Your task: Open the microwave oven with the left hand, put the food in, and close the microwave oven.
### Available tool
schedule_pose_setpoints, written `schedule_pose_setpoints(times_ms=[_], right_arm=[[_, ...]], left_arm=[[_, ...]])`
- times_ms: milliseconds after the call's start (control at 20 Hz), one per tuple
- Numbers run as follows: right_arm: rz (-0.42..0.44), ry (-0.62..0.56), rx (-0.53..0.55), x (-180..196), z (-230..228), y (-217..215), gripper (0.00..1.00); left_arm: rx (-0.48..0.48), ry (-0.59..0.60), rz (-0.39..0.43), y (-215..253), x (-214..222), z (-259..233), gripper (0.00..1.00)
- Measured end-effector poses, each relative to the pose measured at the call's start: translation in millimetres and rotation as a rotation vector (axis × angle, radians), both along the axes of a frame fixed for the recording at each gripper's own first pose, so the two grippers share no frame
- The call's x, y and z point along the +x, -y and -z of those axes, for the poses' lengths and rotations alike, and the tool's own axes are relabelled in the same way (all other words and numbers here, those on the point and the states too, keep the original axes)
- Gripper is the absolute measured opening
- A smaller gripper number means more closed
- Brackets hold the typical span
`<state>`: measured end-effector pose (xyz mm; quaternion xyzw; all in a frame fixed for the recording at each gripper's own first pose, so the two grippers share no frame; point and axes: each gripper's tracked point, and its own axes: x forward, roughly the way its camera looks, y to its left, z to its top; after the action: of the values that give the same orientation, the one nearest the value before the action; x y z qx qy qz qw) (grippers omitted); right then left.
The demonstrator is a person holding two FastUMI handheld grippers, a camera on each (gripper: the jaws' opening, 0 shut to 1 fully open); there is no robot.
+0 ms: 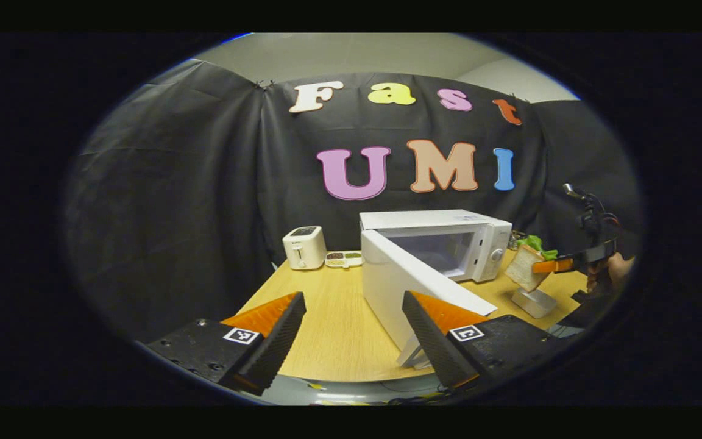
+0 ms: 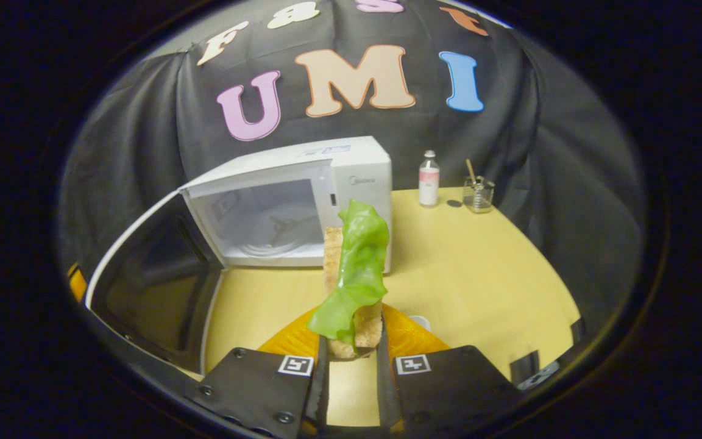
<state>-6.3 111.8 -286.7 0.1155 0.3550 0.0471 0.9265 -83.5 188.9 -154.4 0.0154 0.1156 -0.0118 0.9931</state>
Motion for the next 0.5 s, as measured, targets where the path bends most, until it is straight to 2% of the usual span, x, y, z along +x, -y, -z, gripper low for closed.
schedule_pose_setpoints(times_ms=[50,100,200,250,350,400,450,500], right_arm=[[0.007,-0.015,0.051,8.4,3.7,-13.7,0.31],[0.018,-0.030,0.106,14.9,4.8,-27.4,0.35],[0.070,-0.082,0.260,29.5,9.3,-54.4,0.31],[0.124,-0.121,0.351,39.6,14.0,-65.0,0.34],[0.262,-0.201,0.499,57.7,21.6,-74.8,0.30],[0.324,-0.226,0.551,67.5,23.2,-77.5,0.34],[0.364,-0.248,0.592,74.5,27.2,-81.6,0.29],[0.383,-0.255,0.625,81.9,25.1,-89.3,0.34]], left_arm=[[0.003,0.002,-0.007,-2.1,-0.9,-0.7,0.98],[0.009,0.001,-0.014,-3.9,-1.0,-1.7,0.98],[0.015,0.000,-0.025,-7.7,-2.6,-2.2,0.98],[0.018,0.001,-0.030,-9.7,-3.3,-2.5,0.98],[0.027,0.003,-0.043,-14.1,-3.8,-4.1,0.98],[0.034,0.006,-0.055,-17.2,-4.5,-5.2,0.97],[0.033,0.011,-0.063,-19.6,-4.3,-6.6,0.97],[0.029,0.007,-0.069,-19.7,-4.4,-5.7,0.98]])
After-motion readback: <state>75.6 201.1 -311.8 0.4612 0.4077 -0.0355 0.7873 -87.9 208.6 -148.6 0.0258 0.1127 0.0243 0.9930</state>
